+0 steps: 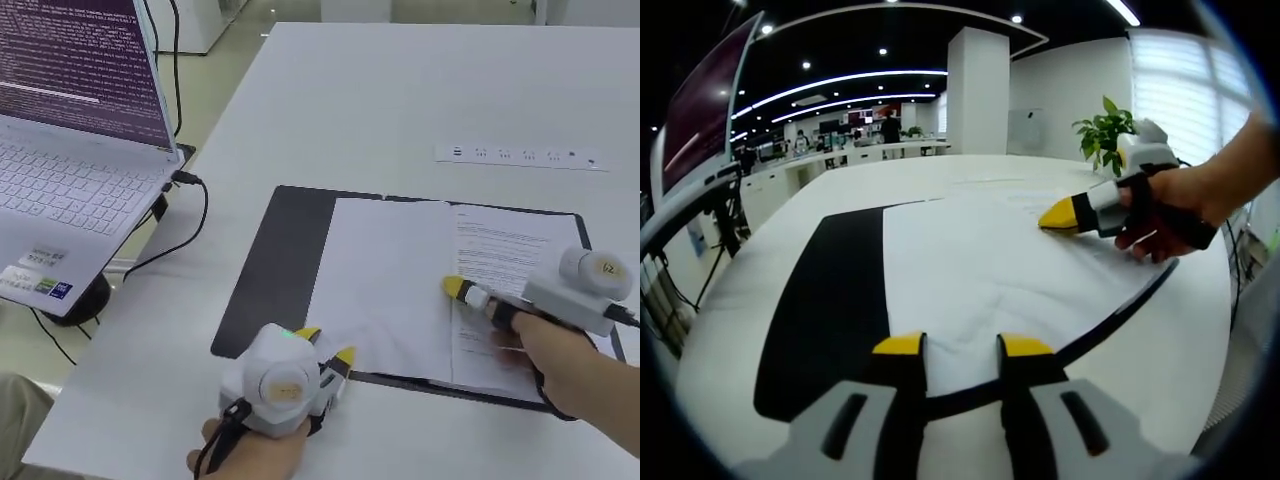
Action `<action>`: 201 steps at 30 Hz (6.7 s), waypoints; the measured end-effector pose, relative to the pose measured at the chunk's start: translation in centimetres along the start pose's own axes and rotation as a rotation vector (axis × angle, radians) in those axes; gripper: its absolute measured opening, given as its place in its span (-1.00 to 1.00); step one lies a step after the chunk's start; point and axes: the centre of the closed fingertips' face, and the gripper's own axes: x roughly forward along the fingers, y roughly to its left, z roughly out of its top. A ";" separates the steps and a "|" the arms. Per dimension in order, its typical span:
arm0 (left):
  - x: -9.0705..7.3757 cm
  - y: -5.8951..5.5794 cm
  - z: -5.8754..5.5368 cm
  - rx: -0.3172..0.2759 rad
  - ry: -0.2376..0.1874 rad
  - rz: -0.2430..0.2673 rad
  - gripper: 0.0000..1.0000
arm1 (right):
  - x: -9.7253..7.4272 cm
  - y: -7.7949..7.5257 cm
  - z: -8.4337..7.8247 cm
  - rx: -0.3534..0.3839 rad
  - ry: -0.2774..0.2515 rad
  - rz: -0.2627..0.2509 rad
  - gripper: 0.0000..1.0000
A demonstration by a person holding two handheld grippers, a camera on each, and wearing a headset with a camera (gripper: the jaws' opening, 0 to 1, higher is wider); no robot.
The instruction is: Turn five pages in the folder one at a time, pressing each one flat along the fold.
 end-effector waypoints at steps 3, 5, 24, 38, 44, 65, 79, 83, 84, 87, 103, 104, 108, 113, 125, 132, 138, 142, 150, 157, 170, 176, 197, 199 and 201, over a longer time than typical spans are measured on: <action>0.0 0.0 0.0 -0.002 -0.002 0.000 -0.46 | -0.5 0.6 -0.8 -0.017 0.018 0.014 -1.00; 0.0 0.0 0.0 -0.005 -0.002 0.000 -0.46 | -0.7 0.8 -1.3 -0.023 0.028 0.018 -1.00; 0.0 0.0 0.0 -0.016 -0.008 0.000 -0.46 | -4.3 1.5 -5.9 0.024 0.103 0.055 -1.00; -0.1 0.0 0.0 -0.010 -0.010 -0.005 -0.46 | -7.8 2.7 -9.5 0.101 0.170 0.070 -1.00; -0.1 0.0 0.0 -0.006 -0.001 -0.005 -0.46 | -10.1 3.1 -10.2 0.125 0.138 0.069 -1.00; -3.8 -2.7 3.4 -0.417 0.083 -0.134 -0.39 | -16.6 5.0 -4.7 -0.015 -0.118 -0.082 -1.00; -10.1 -3.1 6.3 -0.416 0.050 -0.150 -0.12 | -20.5 2.6 -1.7 -0.033 -0.202 -0.212 -0.59; -11.2 -2.6 6.7 -0.390 0.031 -0.124 -0.02 | -21.6 1.7 -1.1 -0.077 -0.203 -0.252 -0.38; -11.3 -2.7 6.8 -0.386 0.029 -0.125 0.03 | -21.8 1.4 -1.1 -0.089 -0.197 -0.263 -0.31; -11.8 -2.5 6.7 -0.322 0.023 -0.115 0.14 | -22.3 0.6 -1.0 -0.151 -0.186 -0.293 -0.17; -13.3 -2.3 6.9 -0.102 0.017 -0.068 0.98 | -23.4 0.6 -0.4 -0.295 -0.184 -0.304 0.74; -13.4 -2.3 6.9 -0.100 0.020 -0.071 0.98 | -23.5 0.6 -0.4 -0.296 -0.184 -0.303 0.84; -13.7 -2.2 7.4 -0.081 0.010 -0.060 0.98 | -23.8 0.8 -0.3 -0.311 -0.189 -0.286 1.00; -14.1 -2.1 8.0 -0.054 -0.005 -0.050 0.98 | -24.2 1.3 0.3 -0.355 -0.198 -0.267 1.00; -12.1 -3.5 10.2 -0.016 -0.027 -0.079 0.98 | -25.5 0.5 0.8 -0.417 -0.197 -0.281 1.00; -9.1 -7.5 11.4 0.015 -0.022 -0.149 0.98 | -26.2 0.3 1.4 -0.403 -0.217 -0.278 0.98; -6.6 -10.8 11.5 0.045 0.000 -0.200 0.98 | -26.6 -0.1 1.7 -0.398 -0.228 -0.283 0.93; -5.1 -12.9 11.5 0.061 0.014 -0.230 0.88 | -26.7 -0.6 1.5 -0.394 -0.218 -0.280 0.91; -1.6 -16.3 10.1 0.095 0.056 -0.280 0.74 | -26.8 -1.5 1.3 -0.393 -0.200 -0.275 0.87; 1.7 -19.3 8.3 0.095 0.098 -0.311 0.60 | -26.5 -1.6 0.8 -0.400 -0.174 -0.254 0.84; 6.5 -23.9 5.7 0.111 0.121 -0.337 0.45 | -26.3 -2.3 0.3 -0.382 -0.155 -0.233 0.81; 8.0 -24.0 4.9 0.115 0.119 -0.294 0.43 | -26.3 -2.6 0.0 -0.367 -0.150 -0.235 0.80; 8.5 -23.0 4.0 0.166 0.040 -0.273 0.17 | -25.6 -3.0 -0.6 -0.366 -0.115 -0.231 0.77; 8.5 -22.9 4.0 0.154 0.037 -0.272 0.12 | -25.6 -3.0 -0.6 -0.366 -0.111 -0.230 0.77; 8.5 -23.0 4.1 0.151 0.035 -0.274 0.12 | -25.5 -3.0 -0.7 -0.368 -0.108 -0.229 0.77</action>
